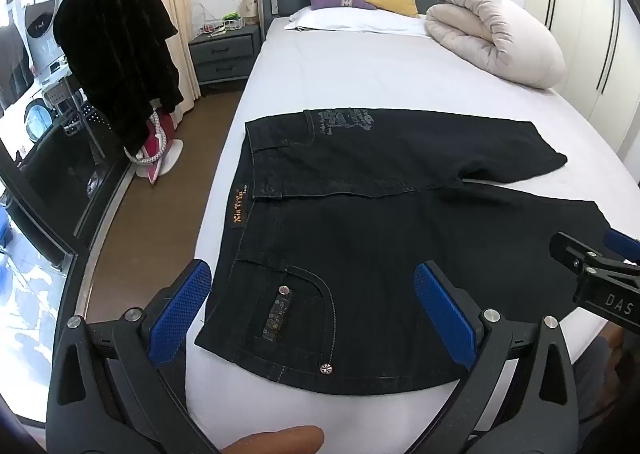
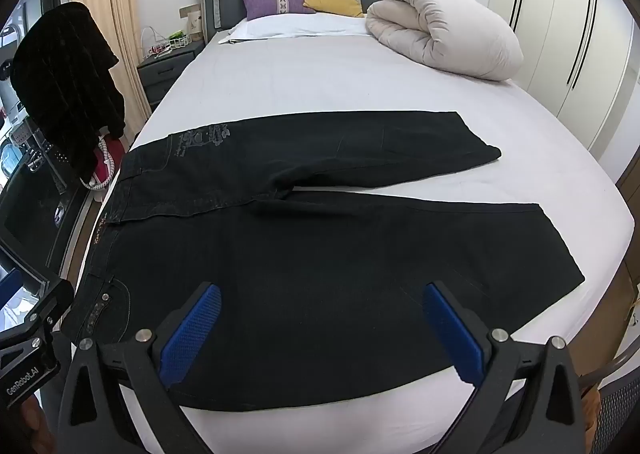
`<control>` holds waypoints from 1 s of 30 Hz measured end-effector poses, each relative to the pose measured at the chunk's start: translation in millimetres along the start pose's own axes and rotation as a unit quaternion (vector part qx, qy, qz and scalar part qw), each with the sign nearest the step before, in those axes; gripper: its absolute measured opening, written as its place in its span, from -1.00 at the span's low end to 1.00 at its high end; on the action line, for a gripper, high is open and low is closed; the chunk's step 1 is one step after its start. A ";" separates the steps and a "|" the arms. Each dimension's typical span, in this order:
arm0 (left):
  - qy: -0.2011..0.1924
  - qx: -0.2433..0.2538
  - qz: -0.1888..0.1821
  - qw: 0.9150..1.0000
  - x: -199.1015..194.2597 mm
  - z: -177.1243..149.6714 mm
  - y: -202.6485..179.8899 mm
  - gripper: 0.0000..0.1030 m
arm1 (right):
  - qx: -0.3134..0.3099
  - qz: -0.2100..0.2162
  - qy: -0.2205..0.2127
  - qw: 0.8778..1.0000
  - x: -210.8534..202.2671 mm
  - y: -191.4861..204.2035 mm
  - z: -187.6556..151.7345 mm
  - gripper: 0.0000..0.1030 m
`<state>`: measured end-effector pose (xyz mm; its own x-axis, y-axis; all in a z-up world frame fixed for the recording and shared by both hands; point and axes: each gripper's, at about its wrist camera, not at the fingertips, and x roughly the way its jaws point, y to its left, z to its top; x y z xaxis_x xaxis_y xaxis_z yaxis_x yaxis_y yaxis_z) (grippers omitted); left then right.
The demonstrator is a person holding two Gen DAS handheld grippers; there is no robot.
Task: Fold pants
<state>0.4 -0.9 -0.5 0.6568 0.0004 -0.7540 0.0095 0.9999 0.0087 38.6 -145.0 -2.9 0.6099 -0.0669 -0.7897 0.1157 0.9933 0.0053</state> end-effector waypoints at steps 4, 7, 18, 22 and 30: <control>-0.004 0.002 0.003 1.000 -0.6 -1.2 -1.5 1.00 | 0.000 -0.001 0.000 1.000 0.7 0.0 -0.4 1.00; -0.005 0.003 0.005 1.000 -1.4 -2.2 -3.1 1.00 | 0.000 -0.002 0.000 1.000 0.8 0.2 -0.7 1.00; 0.000 0.000 -0.001 1.000 0.6 -2.8 -1.7 1.00 | 0.000 0.000 0.002 1.000 1.7 0.6 -2.2 1.00; 0.000 0.001 -0.002 1.000 0.9 -2.6 -1.5 1.00 | 0.000 0.000 0.002 1.000 2.5 0.5 -2.5 1.00; 0.002 0.000 -0.002 1.000 1.7 -2.8 -3.0 1.00 | -0.001 0.000 0.004 1.000 2.8 1.0 -2.6 1.00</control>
<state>-0.7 -3.8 -3.6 0.6535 -0.0043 -0.7569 0.0128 0.9999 0.0054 38.4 -144.0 -6.8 0.6040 -0.0654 -0.7943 0.1140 0.9935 0.0050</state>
